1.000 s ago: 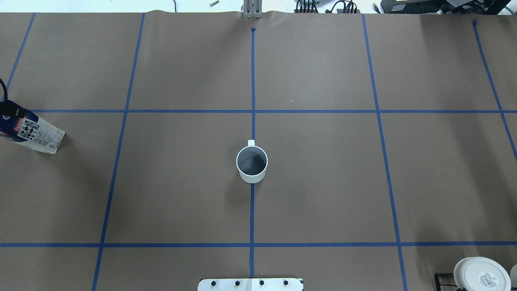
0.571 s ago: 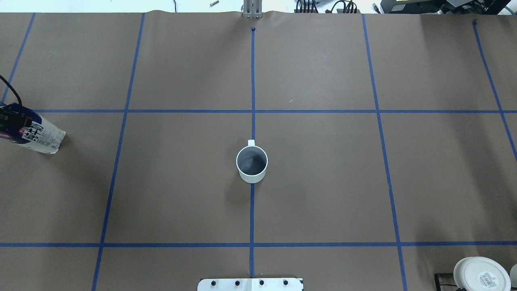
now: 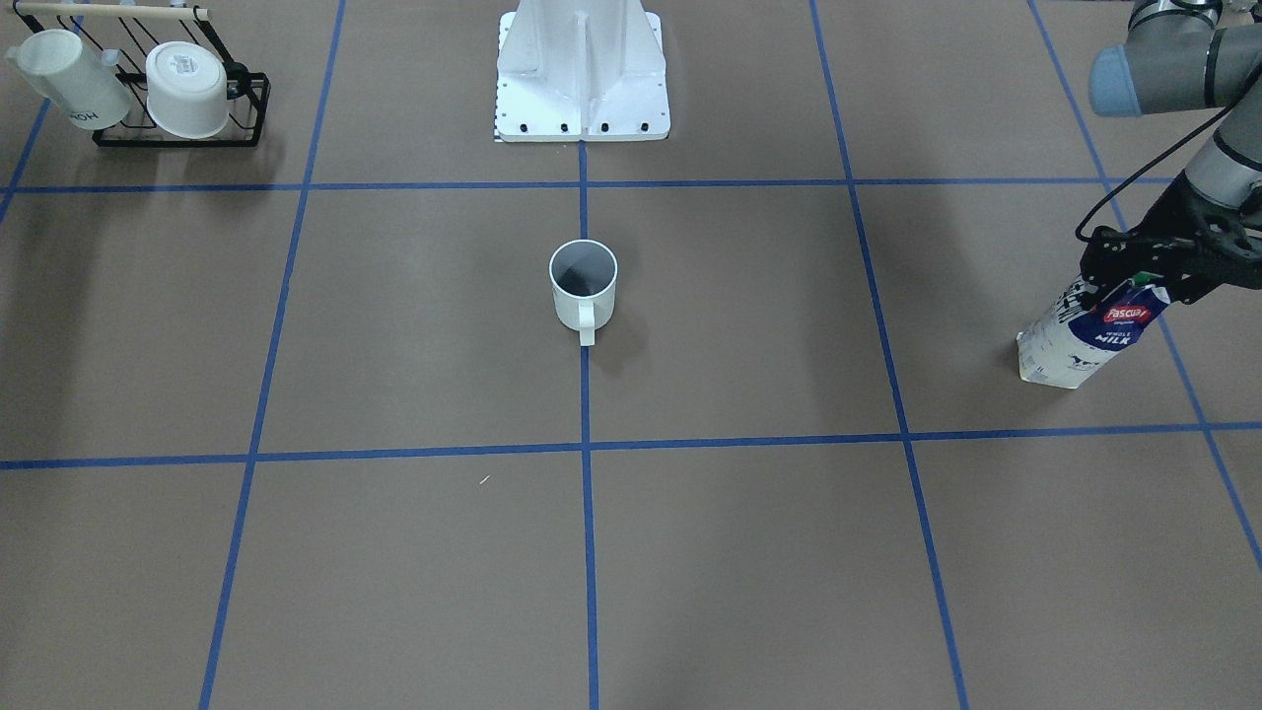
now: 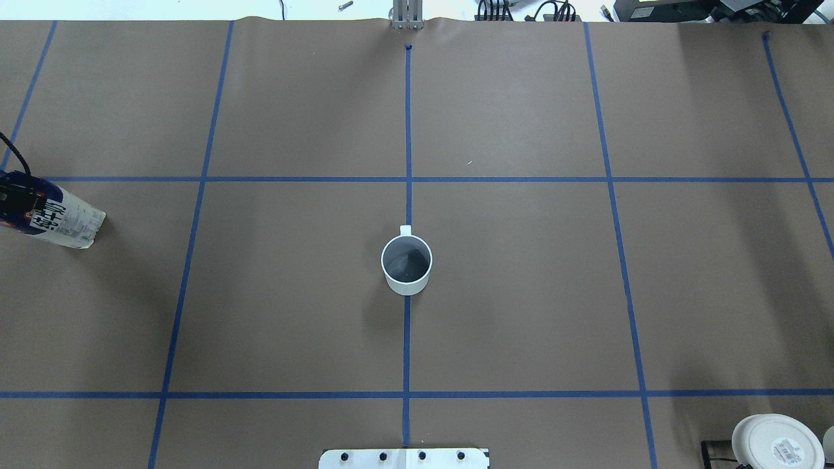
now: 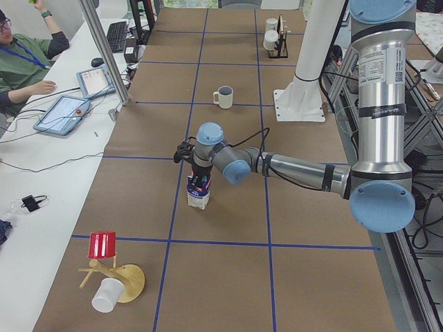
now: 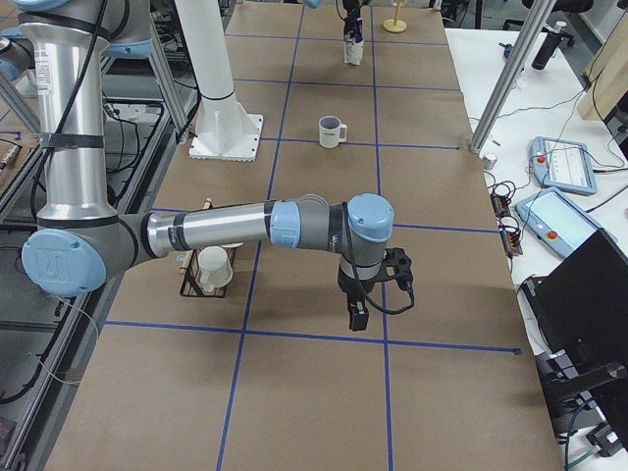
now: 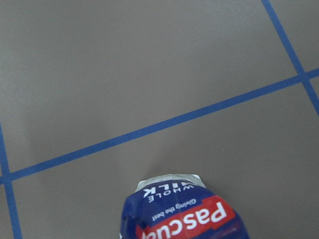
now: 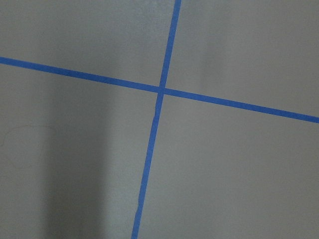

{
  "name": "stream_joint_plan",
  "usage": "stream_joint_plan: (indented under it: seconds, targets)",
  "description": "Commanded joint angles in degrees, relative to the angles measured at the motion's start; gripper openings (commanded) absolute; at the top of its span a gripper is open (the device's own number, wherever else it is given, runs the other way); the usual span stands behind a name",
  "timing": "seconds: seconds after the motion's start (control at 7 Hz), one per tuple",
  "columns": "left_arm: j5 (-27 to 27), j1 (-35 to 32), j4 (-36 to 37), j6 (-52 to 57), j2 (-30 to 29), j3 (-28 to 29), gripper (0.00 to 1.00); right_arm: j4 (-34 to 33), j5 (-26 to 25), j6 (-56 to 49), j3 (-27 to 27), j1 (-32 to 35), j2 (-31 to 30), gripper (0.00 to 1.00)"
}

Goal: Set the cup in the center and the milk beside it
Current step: 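Grasp the Pascual milk carton with the left gripper, then lift and carry the milk carton with the left gripper toward the mug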

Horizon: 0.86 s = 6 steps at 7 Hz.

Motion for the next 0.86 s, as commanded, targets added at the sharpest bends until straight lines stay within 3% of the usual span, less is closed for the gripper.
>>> stream_joint_plan:
  seconds: [0.0, 0.43, 0.71]
  targets:
    - [-3.6, -2.0, 0.3, -0.1, -0.7, -0.6, 0.0, 0.0, 0.0, 0.0, 0.0, 0.0, 0.1, 1.0]
    - [-9.3, -5.7, 6.0, -1.3, -3.0, -3.8, 0.0, 0.0, 0.0, 0.1, 0.0, 0.0, 0.2, 1.0]
    - [-9.0, -5.5, 6.9, -15.0, -6.4, -7.3, 0.0, -0.1, 0.1, 0.0, -0.1, 0.0, 0.1, 1.0]
